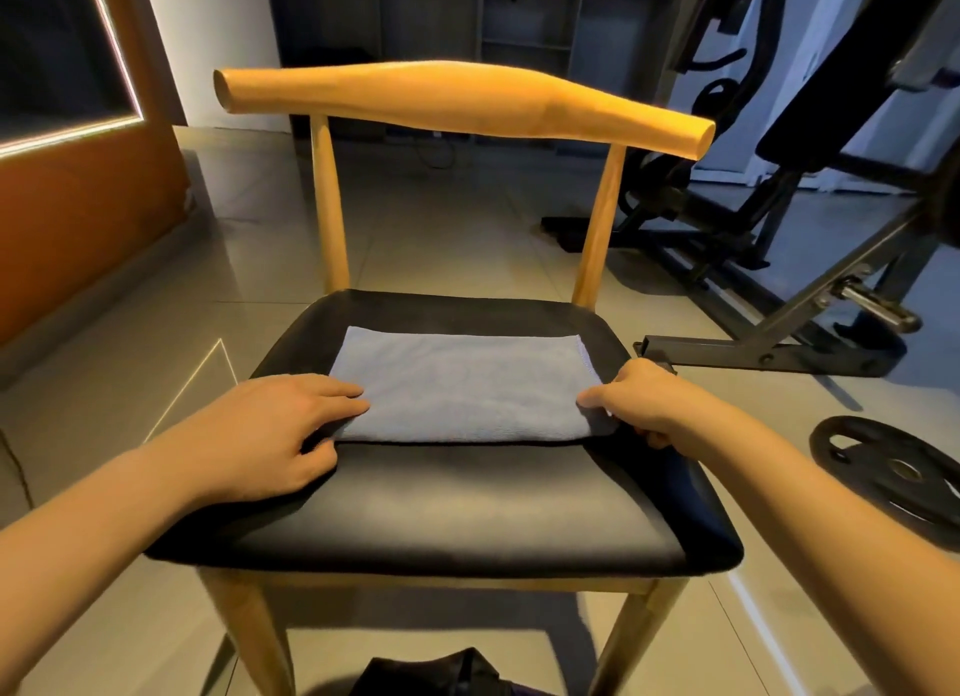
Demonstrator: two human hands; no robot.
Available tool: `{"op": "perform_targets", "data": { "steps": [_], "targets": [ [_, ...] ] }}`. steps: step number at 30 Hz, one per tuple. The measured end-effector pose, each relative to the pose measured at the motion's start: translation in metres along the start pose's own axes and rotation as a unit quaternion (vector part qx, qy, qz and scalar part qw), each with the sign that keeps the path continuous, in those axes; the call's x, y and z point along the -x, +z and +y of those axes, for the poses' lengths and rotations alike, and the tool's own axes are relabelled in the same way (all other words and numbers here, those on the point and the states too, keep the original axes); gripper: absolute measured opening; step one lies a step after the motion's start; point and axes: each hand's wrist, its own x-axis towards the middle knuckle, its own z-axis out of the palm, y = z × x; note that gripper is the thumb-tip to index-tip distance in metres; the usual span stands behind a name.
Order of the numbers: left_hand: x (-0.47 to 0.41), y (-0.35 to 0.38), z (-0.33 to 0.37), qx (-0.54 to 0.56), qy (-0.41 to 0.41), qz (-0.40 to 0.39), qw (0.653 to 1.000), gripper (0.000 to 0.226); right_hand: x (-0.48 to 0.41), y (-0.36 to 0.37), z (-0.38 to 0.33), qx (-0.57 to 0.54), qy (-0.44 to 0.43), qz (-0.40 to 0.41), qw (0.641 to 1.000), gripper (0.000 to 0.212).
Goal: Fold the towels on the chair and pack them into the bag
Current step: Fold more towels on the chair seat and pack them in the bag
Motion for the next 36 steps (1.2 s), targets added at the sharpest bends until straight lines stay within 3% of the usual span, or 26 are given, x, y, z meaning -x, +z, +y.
{"op": "perform_targets", "data": {
  "steps": [3,10,13,16,18,21,23,25,28,33,36],
  "targets": [
    [-0.002,-0.001,0.001,0.014,0.015,0.007,1.000,0.056,0.004,-0.001,-0.006,-0.028,0.003,0.009,1.000,0.024],
    [-0.002,0.001,-0.004,0.019,0.044,0.103,0.994,0.029,0.001,-0.013,0.011,-0.262,0.037,-0.019,0.964,0.029],
    [0.002,-0.013,0.010,0.023,0.046,0.106,0.993,0.043,-0.003,-0.015,0.019,-0.280,0.007,0.045,0.959,0.025],
    [0.003,-0.020,0.031,0.005,0.069,0.106,0.992,0.040,-0.015,-0.013,0.028,-0.184,-0.035,0.150,0.971,0.025],
    [0.004,-0.016,0.054,0.003,0.109,0.098,0.989,0.034,-0.018,-0.009,0.033,-0.030,-0.062,0.215,0.974,0.020],
    [0.004,-0.012,0.077,0.033,0.156,0.071,0.985,0.027,0.002,-0.001,0.028,0.225,-0.168,0.295,0.913,0.014],
    [0.001,-0.014,0.069,0.081,0.131,0.025,0.988,0.032,0.037,0.013,0.010,0.210,-0.280,0.270,0.897,0.011],
    [-0.001,-0.014,0.052,0.111,0.113,-0.007,0.987,0.045,0.072,0.036,-0.007,0.143,-0.383,0.156,0.899,0.011],
    [0.000,-0.010,0.036,0.171,0.093,0.005,0.981,0.044,0.099,0.074,-0.021,0.194,-0.484,0.051,0.852,0.024],
    [0.000,-0.003,0.030,0.254,0.104,0.033,0.961,0.025,0.096,0.125,-0.030,0.293,-0.527,0.142,0.785,0.034],
    [-0.002,-0.002,0.024,0.276,0.098,0.023,0.956,0.023,0.095,0.143,-0.034,0.301,-0.525,0.203,0.770,0.027]
  ]
}}
